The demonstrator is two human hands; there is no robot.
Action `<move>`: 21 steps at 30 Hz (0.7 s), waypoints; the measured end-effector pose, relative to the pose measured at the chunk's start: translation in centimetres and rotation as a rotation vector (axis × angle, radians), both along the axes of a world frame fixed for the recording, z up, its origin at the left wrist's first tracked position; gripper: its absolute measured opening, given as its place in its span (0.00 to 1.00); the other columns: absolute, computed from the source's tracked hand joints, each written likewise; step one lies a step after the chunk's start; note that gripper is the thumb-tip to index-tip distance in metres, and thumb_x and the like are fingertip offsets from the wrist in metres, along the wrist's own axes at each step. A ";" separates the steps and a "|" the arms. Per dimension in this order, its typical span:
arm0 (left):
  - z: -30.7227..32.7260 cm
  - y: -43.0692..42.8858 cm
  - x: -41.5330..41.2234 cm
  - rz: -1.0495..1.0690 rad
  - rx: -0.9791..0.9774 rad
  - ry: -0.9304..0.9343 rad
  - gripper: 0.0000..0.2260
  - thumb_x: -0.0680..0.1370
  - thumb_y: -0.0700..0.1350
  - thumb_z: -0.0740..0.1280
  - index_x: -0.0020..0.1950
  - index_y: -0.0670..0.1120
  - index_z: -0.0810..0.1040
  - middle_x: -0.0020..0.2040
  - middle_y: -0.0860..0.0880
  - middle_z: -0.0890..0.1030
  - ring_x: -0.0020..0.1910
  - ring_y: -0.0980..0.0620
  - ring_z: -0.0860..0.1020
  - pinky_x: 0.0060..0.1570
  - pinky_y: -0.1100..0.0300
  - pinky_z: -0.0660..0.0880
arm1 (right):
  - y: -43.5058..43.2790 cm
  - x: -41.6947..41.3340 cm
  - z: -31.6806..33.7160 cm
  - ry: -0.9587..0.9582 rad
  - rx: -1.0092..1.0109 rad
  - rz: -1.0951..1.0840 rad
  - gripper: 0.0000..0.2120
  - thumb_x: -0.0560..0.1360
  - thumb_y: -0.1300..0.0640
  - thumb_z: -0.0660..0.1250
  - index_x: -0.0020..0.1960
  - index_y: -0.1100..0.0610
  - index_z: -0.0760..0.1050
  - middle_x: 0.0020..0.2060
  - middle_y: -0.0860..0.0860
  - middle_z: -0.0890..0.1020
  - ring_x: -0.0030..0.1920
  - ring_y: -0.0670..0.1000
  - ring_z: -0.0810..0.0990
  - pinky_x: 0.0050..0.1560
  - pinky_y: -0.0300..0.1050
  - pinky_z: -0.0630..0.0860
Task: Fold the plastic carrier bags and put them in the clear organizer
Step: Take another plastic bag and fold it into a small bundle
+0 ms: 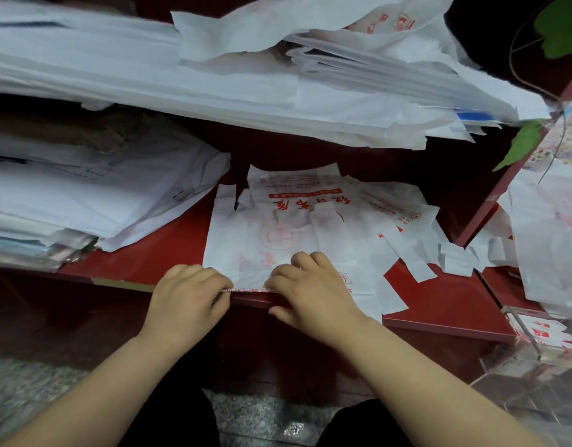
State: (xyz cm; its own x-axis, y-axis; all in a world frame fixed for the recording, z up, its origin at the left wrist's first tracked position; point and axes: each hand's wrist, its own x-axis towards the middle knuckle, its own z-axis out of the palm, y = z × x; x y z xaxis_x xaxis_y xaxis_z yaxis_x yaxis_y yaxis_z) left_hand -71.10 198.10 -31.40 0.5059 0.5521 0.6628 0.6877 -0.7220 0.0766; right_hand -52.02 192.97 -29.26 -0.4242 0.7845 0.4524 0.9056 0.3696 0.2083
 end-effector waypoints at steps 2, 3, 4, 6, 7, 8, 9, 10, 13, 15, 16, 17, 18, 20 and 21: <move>0.3 -0.1 -0.1 0.002 0.031 -0.081 0.13 0.68 0.46 0.59 0.31 0.46 0.81 0.29 0.53 0.79 0.36 0.53 0.70 0.40 0.60 0.61 | 0.3 -0.5 -0.3 -0.022 0.043 -0.014 0.10 0.53 0.52 0.78 0.31 0.50 0.79 0.30 0.45 0.79 0.32 0.51 0.75 0.37 0.41 0.56; 0.4 -0.2 -0.1 -0.013 0.056 -0.112 0.12 0.68 0.46 0.60 0.31 0.46 0.81 0.29 0.52 0.79 0.38 0.53 0.69 0.41 0.60 0.62 | 0.5 -0.6 -0.3 -0.019 0.075 -0.029 0.09 0.53 0.56 0.77 0.30 0.51 0.79 0.28 0.45 0.78 0.30 0.51 0.73 0.35 0.41 0.54; 0.5 -0.4 0.0 -0.033 0.084 -0.136 0.11 0.69 0.46 0.61 0.31 0.46 0.81 0.30 0.52 0.79 0.38 0.54 0.69 0.41 0.60 0.62 | 0.7 -0.6 -0.3 0.005 0.112 -0.039 0.08 0.53 0.59 0.75 0.29 0.51 0.78 0.27 0.46 0.77 0.30 0.51 0.72 0.34 0.41 0.53; 0.9 -1.3 0.4 -0.089 0.134 -0.174 0.10 0.69 0.45 0.63 0.31 0.46 0.81 0.30 0.52 0.79 0.38 0.54 0.70 0.41 0.60 0.63 | 1.2 -0.2 0.0 0.091 0.198 -0.027 0.05 0.56 0.61 0.70 0.29 0.53 0.79 0.28 0.48 0.78 0.32 0.50 0.69 0.34 0.41 0.54; 0.9 -1.8 0.8 -0.120 0.156 -0.191 0.09 0.69 0.44 0.63 0.32 0.46 0.81 0.30 0.52 0.79 0.38 0.53 0.70 0.41 0.60 0.64 | 1.3 0.2 0.1 0.129 0.234 -0.002 0.05 0.60 0.62 0.67 0.31 0.54 0.80 0.30 0.49 0.79 0.35 0.50 0.67 0.34 0.41 0.55; 0.8 -2.3 1.3 -0.153 0.168 -0.204 0.09 0.69 0.43 0.64 0.32 0.46 0.82 0.30 0.51 0.79 0.38 0.53 0.71 0.41 0.60 0.65 | 1.3 0.7 0.2 0.151 0.255 0.022 0.07 0.63 0.63 0.63 0.32 0.55 0.80 0.31 0.50 0.79 0.36 0.49 0.65 0.34 0.41 0.56; 0.7 -2.9 1.9 -0.186 0.170 -0.215 0.08 0.70 0.42 0.64 0.33 0.45 0.82 0.31 0.51 0.80 0.38 0.53 0.71 0.42 0.60 0.66 | 1.0 1.3 0.2 0.161 0.265 0.041 0.09 0.65 0.63 0.61 0.33 0.56 0.80 0.33 0.51 0.80 0.37 0.49 0.65 0.35 0.41 0.58; 0.4 -3.3 2.7 -0.215 0.162 -0.223 0.08 0.70 0.42 0.65 0.34 0.45 0.82 0.32 0.51 0.80 0.38 0.53 0.72 0.43 0.60 0.67 | 0.7 2.1 0.1 0.167 0.267 0.053 0.10 0.66 0.63 0.60 0.34 0.57 0.80 0.34 0.51 0.81 0.38 0.49 0.66 0.35 0.41 0.61; -0.8 -4.2 5.1 -0.283 0.105 -0.244 0.08 0.70 0.40 0.64 0.37 0.44 0.83 0.33 0.50 0.81 0.38 0.54 0.72 0.48 0.60 0.69 | -0.8 4.5 -0.5 0.172 0.229 0.013 0.10 0.66 0.62 0.59 0.38 0.59 0.80 0.39 0.53 0.83 0.41 0.50 0.70 0.36 0.40 0.67; -1.4 -4.7 6.7 -0.314 0.058 -0.245 0.08 0.69 0.40 0.63 0.38 0.44 0.83 0.34 0.50 0.81 0.38 0.55 0.72 0.50 0.60 0.69 | -2.3 5.8 -1.3 0.209 0.188 -0.033 0.12 0.67 0.59 0.59 0.43 0.58 0.80 0.42 0.53 0.83 0.45 0.50 0.72 0.41 0.40 0.69; -1.5 -5.0 7.4 -0.327 0.044 -0.250 0.08 0.69 0.40 0.63 0.39 0.44 0.82 0.34 0.50 0.82 0.38 0.55 0.72 0.50 0.60 0.69 | -3.2 6.3 -1.7 0.239 0.164 -0.047 0.12 0.68 0.58 0.59 0.47 0.58 0.78 0.44 0.54 0.83 0.47 0.50 0.72 0.45 0.40 0.69; -1.5 -5.4 8.1 -0.342 0.036 -0.259 0.07 0.70 0.40 0.63 0.40 0.45 0.82 0.35 0.51 0.82 0.38 0.55 0.72 0.50 0.60 0.69 | -4.0 6.7 -2.1 0.265 0.139 -0.059 0.13 0.68 0.56 0.60 0.51 0.56 0.75 0.46 0.54 0.82 0.49 0.50 0.72 0.49 0.40 0.68; -1.3 -5.8 8.8 -0.361 0.037 -0.270 0.07 0.70 0.40 0.63 0.40 0.45 0.81 0.35 0.51 0.82 0.38 0.55 0.72 0.50 0.61 0.69 | -4.9 7.0 -2.5 0.278 0.124 -0.070 0.13 0.69 0.54 0.61 0.52 0.55 0.72 0.47 0.54 0.82 0.50 0.50 0.72 0.51 0.40 0.67; -0.9 -6.6 10.0 -0.395 0.041 -0.283 0.09 0.70 0.39 0.62 0.40 0.45 0.82 0.35 0.52 0.82 0.38 0.55 0.72 0.49 0.62 0.68 | -6.2 7.5 -3.0 0.271 0.145 -0.107 0.10 0.68 0.52 0.62 0.49 0.53 0.72 0.45 0.50 0.83 0.50 0.49 0.72 0.54 0.43 0.65; -0.6 -6.9 10.6 -0.413 0.036 -0.280 0.09 0.70 0.39 0.61 0.42 0.46 0.81 0.35 0.53 0.82 0.39 0.56 0.72 0.50 0.62 0.68 | -6.7 7.9 -3.2 0.273 0.167 -0.136 0.08 0.68 0.52 0.62 0.46 0.52 0.75 0.42 0.48 0.83 0.49 0.48 0.72 0.54 0.44 0.64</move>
